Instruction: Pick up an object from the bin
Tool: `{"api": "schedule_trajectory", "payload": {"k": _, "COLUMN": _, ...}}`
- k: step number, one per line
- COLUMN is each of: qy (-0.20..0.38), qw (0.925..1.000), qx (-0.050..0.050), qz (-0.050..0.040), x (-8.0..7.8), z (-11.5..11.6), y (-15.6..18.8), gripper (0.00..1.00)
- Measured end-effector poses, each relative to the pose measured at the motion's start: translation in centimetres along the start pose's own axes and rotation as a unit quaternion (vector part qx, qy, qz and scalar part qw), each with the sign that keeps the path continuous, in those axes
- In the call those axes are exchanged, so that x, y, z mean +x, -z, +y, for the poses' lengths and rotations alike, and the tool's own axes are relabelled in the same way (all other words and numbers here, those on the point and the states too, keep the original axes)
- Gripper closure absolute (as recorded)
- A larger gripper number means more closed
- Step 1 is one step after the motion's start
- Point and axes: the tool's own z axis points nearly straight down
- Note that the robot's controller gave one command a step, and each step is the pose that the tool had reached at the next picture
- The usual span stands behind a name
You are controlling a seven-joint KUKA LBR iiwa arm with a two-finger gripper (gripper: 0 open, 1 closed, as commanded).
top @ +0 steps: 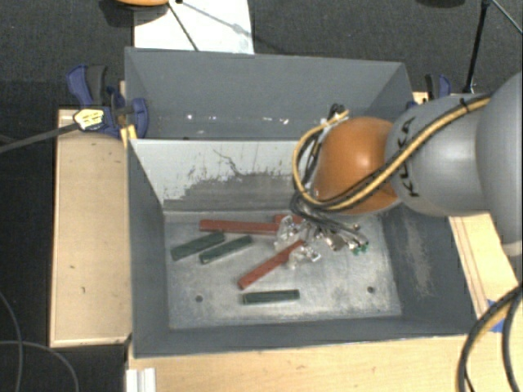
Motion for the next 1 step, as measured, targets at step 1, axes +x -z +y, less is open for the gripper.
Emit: {"api": "schedule_trajectory", "payload": {"k": 1, "qy": -0.009, "qw": 0.9999, "qx": 0.0, "qz": 0.0053, "x": 0.14, "z": -5.68, "y": 17.18, "gripper": 1.0}}
